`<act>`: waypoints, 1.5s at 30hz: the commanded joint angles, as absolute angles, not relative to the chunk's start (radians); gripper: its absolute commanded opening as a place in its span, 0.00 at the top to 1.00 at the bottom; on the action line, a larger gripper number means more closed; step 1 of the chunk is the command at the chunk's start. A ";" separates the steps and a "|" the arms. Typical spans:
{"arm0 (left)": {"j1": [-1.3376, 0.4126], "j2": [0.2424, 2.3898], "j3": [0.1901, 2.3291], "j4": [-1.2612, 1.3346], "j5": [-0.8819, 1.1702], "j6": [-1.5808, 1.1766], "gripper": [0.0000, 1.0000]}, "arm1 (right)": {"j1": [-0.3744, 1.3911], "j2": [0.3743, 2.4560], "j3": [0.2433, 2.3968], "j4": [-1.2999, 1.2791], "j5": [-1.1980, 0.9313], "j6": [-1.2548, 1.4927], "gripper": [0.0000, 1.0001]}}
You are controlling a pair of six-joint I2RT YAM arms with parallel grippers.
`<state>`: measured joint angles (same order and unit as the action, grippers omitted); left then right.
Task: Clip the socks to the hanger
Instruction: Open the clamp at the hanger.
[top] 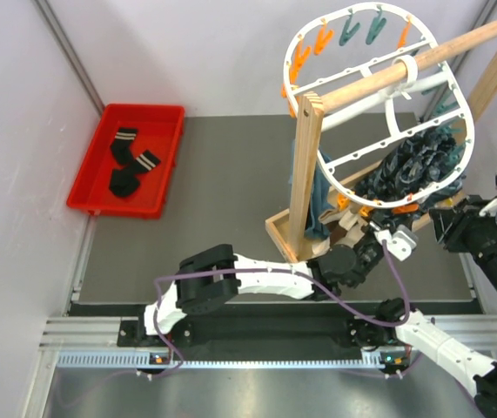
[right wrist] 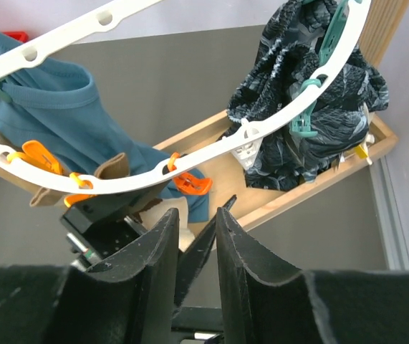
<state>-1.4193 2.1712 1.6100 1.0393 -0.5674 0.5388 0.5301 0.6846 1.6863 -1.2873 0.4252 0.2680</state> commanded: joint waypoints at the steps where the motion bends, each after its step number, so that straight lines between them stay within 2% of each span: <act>1: -1.407 2.079 1.594 1.072 -0.508 0.474 0.42 | 0.540 0.678 1.669 -1.264 0.407 0.265 0.73; 6: -1.404 2.054 1.589 1.029 -0.460 0.442 0.56 | 0.540 0.680 1.641 -1.269 0.371 0.304 0.73; 10: -1.401 2.026 1.577 0.989 -0.413 0.400 0.67 | 0.540 0.670 1.617 -1.266 0.391 0.373 0.57; 15: -1.399 1.973 1.546 0.930 -0.353 0.328 0.78 | 0.540 0.658 1.552 -1.226 0.373 0.400 0.55; 24: -1.401 1.856 1.470 0.835 -0.295 0.161 0.96 | 0.540 0.621 1.502 -1.160 0.350 0.416 0.56; 27: -1.401 1.832 1.463 0.789 -0.281 0.108 1.00 | 0.540 0.612 1.500 -1.132 0.313 0.417 0.56; 34: -1.390 1.767 1.468 0.657 -0.242 -0.058 1.00 | 0.540 0.598 1.503 -1.088 0.217 0.394 0.55; 41: -1.339 1.688 1.453 0.548 -0.158 -0.287 1.00 | 0.540 0.621 1.552 -1.088 0.169 0.387 0.49; 45: -1.338 1.666 1.428 0.551 -0.184 -0.282 1.00 | 0.541 0.646 1.548 -1.101 0.152 0.414 0.49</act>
